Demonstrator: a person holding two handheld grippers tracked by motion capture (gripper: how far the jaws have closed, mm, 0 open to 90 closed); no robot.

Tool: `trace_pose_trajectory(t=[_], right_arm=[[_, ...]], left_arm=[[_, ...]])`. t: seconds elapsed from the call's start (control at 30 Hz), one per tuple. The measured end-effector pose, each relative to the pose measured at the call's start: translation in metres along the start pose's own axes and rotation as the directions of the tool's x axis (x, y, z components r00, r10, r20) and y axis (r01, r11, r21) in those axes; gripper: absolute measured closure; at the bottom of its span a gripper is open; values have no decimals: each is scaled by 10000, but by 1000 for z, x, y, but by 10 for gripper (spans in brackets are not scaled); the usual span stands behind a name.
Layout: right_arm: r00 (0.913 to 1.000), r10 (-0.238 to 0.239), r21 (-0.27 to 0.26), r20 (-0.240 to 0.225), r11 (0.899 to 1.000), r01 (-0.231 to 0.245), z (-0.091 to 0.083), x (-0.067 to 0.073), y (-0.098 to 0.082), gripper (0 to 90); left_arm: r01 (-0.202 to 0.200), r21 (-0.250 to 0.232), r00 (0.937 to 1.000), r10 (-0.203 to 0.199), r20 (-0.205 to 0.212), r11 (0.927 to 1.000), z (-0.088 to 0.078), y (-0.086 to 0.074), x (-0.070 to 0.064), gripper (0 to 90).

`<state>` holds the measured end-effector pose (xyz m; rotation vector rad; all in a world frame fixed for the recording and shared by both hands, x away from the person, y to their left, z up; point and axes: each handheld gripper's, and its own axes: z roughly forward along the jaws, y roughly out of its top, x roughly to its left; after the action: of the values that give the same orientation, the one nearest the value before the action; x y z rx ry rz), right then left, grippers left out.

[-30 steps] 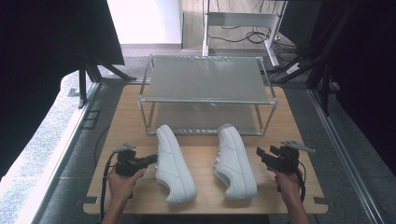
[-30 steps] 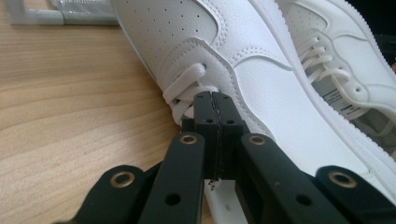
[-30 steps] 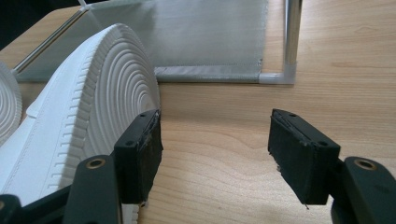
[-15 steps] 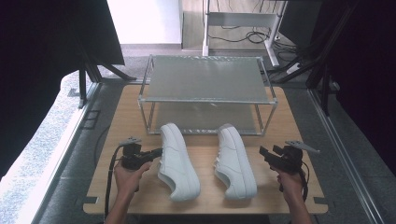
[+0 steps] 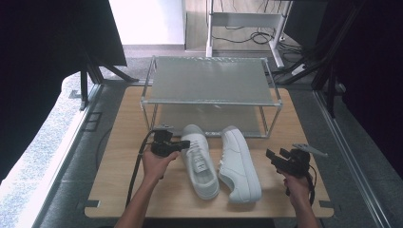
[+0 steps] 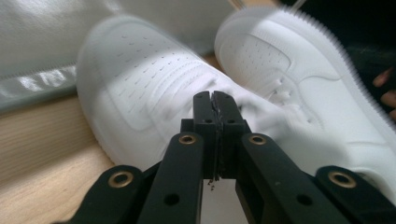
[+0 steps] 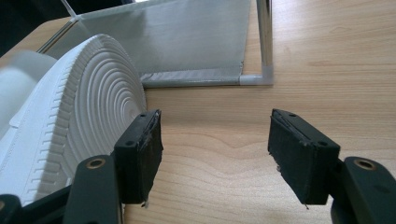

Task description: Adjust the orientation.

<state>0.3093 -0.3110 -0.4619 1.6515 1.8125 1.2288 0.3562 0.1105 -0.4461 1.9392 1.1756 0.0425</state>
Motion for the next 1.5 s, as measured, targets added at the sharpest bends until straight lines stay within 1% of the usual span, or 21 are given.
trace_pose_trajectory(t=[0.1, 0.17, 0.27, 0.3, 0.4, 0.43, 0.47, 0.5, 0.53, 0.57, 0.6, 0.67, 0.7, 0.77, 0.8, 0.87, 0.93, 1.17, 1.23, 1.33, 1.5], right_arm=[[10000, 40, -4, 11, 10000, -40, -1, -1, 0, 349], [10000, 77, -40, 17, 10000, -77, -1, -3, 0, 349], [9999, 142, -54, 55, 9999, -142, -2, -5, 0, 349], [9998, 158, -70, 73, 9999, -157, -2, -5, 0, 349], [9997, 150, -231, 186, 9996, -146, -4, -4, 0, 352], [9997, 102, -271, 207, 9996, -97, -4, -3, 1, 352], [9997, 92, -303, 209, 9995, -86, -5, -2, 1, 352], [9997, 92, -303, 209, 9995, -86, -5, -2, 1, 352], [9997, -7, -272, 251, 9996, 14, -5, -1, 0, 351], [9997, -7, -272, 251, 9996, 14, -5, -1, 0, 351], [9998, 16, -265, 222, 9996, -10, -4, 0, 0, 351], [9998, -14, -252, 208, 9997, 19, -4, 0, 0, 351], [9998, -2, -252, 216, 9997, 7, -4, -1, 0, 351], [9997, 5, -215, 239, 9998, 0, -4, -1, 0, 351], [9997, 4, -199, 234, 9998, 1, -4, -1, -1, 352], [9998, -33, -182, 203, 9998, 37, -3, -1, -1, 351], [9998, -65, -164, 177, 9998, 68, -3, 0, -1, 351], [9998, -78, -93, 175, 9999, 80, -2, 0, -2, 348], [9998, -113, -50, 141, 9999, 114, -1, 2, -2, 348], [9998, -165, -86, 117, 9998, 167, -2, 2, -2, 347], [9999, -86, -79, 150, 9999, 87, -2, 0, -2, 347]], left_arm=[[-43, 18, 10000, 43, 62, 10000, 3, 1, -2, 895], [26, -485, 9995, -11, 324, 9988, -6, 0, -7, 895], [-215, -758, 9992, 240, 323, 9969, -15, -2, -15, 897], [-445, -893, 9974, 493, 527, 9950, -22, -6, -25, 897], [-737, -675, 9928, 796, 896, 9950, -23, -15, -38, 898], [-737, -675, 9928, 796, 896, 9950, -23, -15, -38, 898], [-792, -775, 9901, 875, 1099, 9938, -21, -21, -45, 899], [-792, -775, 9901, 875, 1099, 9938, -21, -21, -45, 900], [-830, -586, 9864, 903, 1374, 9948, -19, -22, -49, 900], [-830, -586, 9864, 903, 1374, 9948, -19, -22, -49, 900], [-1183, -457, 9862, 1227, 1114, 9919, -17, -23, -57, 900], [-1278, -380, 9835, 1316, 1242, 9911, -13, -27, -61, 900], [-1364, -265, 9833, 1385, 1183, 9903, -10, -28, -63, 900], [-1420, -133, 9834, 1426, 1126, 9898, -5, -30, -64, 900], [-1368, 109, 9833, 1345, 1223, 9905, 3, -34, -64, 900], [-1344, 354, 9838, 1291, 1245, 9903, 10, -37, -63, 900], [-1300, 418, 9831, 1233, 1351, 9906, 14, -40, -62, 900], [-1367, 420, 9833, 1304, 1271, 9897, 11, -41, -61, 900], [-1424, 497, 9834, 1356, 1208, 9886, 11, -41, -61, 900], [-1375, 648, 9833, 1284, 1288, 9884, 8, -40, -59, 900], [-1397, 873, 9836, 1281, 1271, 9863, 5, -40, -56, 900]])
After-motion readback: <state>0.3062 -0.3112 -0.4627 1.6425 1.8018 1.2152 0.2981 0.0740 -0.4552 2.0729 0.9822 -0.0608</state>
